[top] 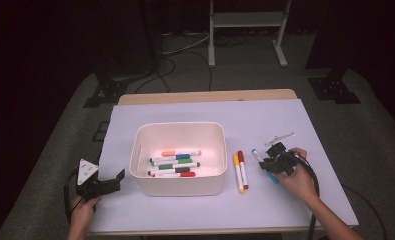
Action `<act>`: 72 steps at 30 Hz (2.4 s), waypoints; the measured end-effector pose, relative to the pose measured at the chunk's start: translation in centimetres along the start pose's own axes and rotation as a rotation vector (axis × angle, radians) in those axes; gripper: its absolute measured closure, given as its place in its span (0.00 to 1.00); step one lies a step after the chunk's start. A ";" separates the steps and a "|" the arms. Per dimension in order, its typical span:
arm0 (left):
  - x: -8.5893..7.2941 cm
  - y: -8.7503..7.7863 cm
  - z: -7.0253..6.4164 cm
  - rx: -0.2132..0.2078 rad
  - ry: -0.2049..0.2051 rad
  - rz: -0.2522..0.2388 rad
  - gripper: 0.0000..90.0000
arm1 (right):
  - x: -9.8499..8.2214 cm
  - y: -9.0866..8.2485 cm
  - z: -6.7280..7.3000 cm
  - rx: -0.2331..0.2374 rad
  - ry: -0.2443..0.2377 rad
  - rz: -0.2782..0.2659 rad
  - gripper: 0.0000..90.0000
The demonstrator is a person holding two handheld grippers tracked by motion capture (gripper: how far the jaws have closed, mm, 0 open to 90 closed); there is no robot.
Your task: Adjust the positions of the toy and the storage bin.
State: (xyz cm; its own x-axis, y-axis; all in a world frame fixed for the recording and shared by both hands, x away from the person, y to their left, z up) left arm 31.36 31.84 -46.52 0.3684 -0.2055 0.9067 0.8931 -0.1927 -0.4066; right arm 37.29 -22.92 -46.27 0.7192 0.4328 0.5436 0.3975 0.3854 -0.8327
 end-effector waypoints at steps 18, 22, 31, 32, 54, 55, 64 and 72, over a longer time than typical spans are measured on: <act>0.0 0.0 0.0 0.001 -0.003 0.003 0.00 | -0.9 -1.8 -0.1 0.150 0.064 -0.023 0.84; 0.0 0.0 0.0 0.002 -0.002 0.002 0.00 | -0.8 -2.6 0.5 0.180 0.054 -0.035 0.84; 0.0 0.0 0.0 0.003 0.000 0.003 0.00 | -0.1 -4.8 2.0 0.252 0.030 -0.072 0.84; 0.0 0.0 0.0 0.003 -0.001 0.003 0.00 | 0.1 -5.0 2.1 0.253 0.024 -0.074 0.84; 0.0 0.0 0.0 0.001 0.001 0.002 0.00 | 3.7 -10.0 4.9 0.318 -0.057 -0.127 0.84; 0.0 0.0 0.0 0.001 0.000 0.002 0.00 | 3.8 -10.2 5.1 0.321 -0.062 -0.129 0.84; 0.0 0.0 0.0 0.001 -0.002 0.002 0.00 | 5.9 -12.0 7.3 0.356 -0.119 -0.142 0.84; 0.0 0.0 0.0 0.001 0.001 0.001 0.00 | 7.5 -13.1 9.4 0.380 -0.172 -0.151 0.84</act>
State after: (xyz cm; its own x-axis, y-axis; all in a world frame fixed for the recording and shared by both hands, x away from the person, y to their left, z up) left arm 31.37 31.80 -46.54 0.3689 -0.2070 0.9061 0.8930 -0.1914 -0.4072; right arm 32.10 -17.13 -30.29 0.5511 0.4651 0.6927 0.2305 0.7131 -0.6621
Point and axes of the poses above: each handheld gripper's, and its own axes: y roughly forward along the jaws, x roughly out of its top, z roughly to its left, the point moved 3 cm from there along y, roughly forward along the jaws, and after that the axes turned 5 degrees about x, right-handed, at the moved point
